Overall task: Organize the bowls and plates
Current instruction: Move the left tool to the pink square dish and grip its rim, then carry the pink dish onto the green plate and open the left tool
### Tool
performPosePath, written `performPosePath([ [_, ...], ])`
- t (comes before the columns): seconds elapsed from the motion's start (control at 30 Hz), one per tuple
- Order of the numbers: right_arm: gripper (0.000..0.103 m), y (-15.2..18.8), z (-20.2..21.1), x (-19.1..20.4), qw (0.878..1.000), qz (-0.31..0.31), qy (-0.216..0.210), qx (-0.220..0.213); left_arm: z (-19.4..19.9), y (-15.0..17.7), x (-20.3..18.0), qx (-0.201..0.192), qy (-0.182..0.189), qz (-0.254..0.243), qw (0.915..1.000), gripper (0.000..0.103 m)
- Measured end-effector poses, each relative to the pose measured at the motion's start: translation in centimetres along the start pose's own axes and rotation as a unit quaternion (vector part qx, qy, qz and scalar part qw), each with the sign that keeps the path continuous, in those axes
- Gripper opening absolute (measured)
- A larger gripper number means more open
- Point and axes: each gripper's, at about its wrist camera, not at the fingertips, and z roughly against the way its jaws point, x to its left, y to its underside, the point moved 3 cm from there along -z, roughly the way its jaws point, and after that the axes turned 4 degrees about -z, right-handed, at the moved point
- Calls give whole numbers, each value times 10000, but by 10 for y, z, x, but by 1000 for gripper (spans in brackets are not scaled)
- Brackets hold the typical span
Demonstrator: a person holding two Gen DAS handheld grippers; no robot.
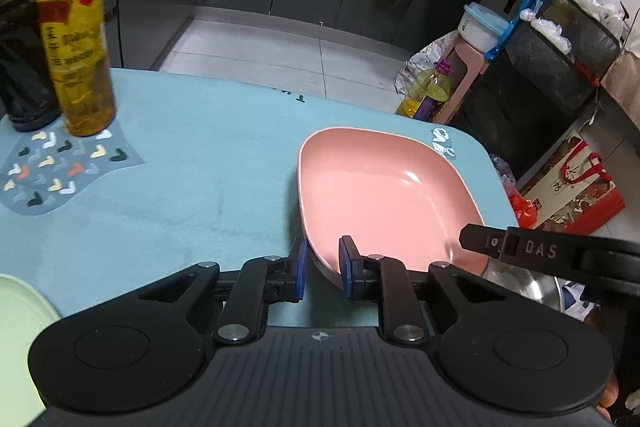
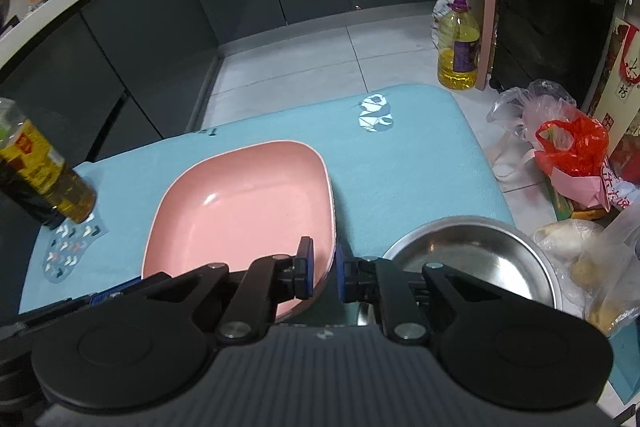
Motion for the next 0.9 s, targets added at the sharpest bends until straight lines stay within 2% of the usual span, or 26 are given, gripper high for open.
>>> performPosePath([
  [0.27, 6, 16, 32, 30, 9997, 154, -167, -120, 47, 12, 21, -283, -36, -16, 9996, 17],
  [0.47, 6, 33, 49, 64, 9986, 377, -344, -103, 85, 26, 59, -469, -49, 196, 9987, 17],
  [0.9, 7, 78, 59, 157, 9903, 1140, -787, 121, 164, 63, 142, -848, -530, 523, 9936, 18],
])
